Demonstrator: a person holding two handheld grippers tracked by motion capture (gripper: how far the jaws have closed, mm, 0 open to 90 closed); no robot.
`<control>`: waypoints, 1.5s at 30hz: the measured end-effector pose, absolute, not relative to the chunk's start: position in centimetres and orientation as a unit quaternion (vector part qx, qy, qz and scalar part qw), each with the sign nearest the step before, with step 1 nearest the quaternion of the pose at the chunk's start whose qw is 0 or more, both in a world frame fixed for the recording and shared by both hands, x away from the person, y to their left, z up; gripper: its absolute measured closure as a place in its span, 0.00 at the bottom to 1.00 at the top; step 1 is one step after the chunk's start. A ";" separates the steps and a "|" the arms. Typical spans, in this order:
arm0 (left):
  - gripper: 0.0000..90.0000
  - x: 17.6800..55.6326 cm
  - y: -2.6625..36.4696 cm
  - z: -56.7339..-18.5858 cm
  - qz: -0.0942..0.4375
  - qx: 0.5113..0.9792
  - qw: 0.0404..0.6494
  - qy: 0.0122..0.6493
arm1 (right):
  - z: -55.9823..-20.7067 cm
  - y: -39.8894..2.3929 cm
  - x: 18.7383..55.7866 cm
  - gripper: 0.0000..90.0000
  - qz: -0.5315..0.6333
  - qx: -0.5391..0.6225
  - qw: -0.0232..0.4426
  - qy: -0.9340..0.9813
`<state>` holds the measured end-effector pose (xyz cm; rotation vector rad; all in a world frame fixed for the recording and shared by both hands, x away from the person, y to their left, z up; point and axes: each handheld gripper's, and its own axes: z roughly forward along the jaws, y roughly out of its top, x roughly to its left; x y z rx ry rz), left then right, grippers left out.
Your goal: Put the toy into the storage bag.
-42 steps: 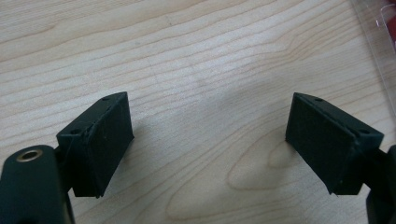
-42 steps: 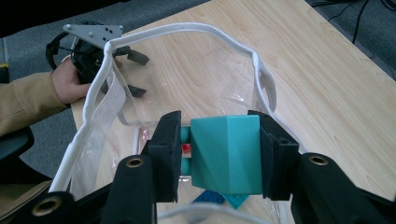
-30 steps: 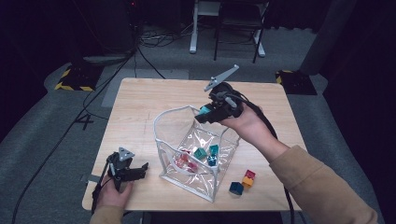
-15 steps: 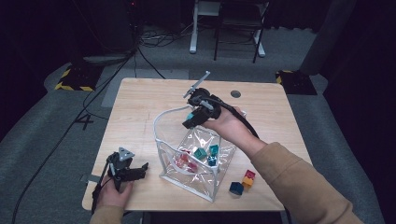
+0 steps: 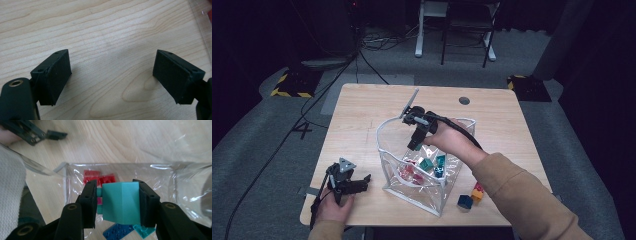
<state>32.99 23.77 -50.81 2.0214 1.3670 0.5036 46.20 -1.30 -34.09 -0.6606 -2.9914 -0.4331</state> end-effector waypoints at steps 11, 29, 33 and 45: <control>0.17 33.0 23.8 -50.8 0.191 0.768 0.320 0.520 | -34.7 -1.1 46.0 0.59 -0.105 -0.208 0.029 -0.972; 0.17 33.0 23.8 -50.8 0.191 0.769 0.319 0.520 | -29.0 -6.5 42.4 0.51 -0.269 -0.189 -0.011 -0.944; 0.17 33.0 23.8 -50.8 0.191 0.769 0.319 0.520 | -27.8 -8.7 41.3 0.51 -0.306 -0.192 -0.019 -0.932; 0.17 33.0 23.8 -50.8 0.192 0.769 0.319 0.520 | -26.3 -15.0 38.0 0.51 -0.365 -0.204 -0.048 -0.907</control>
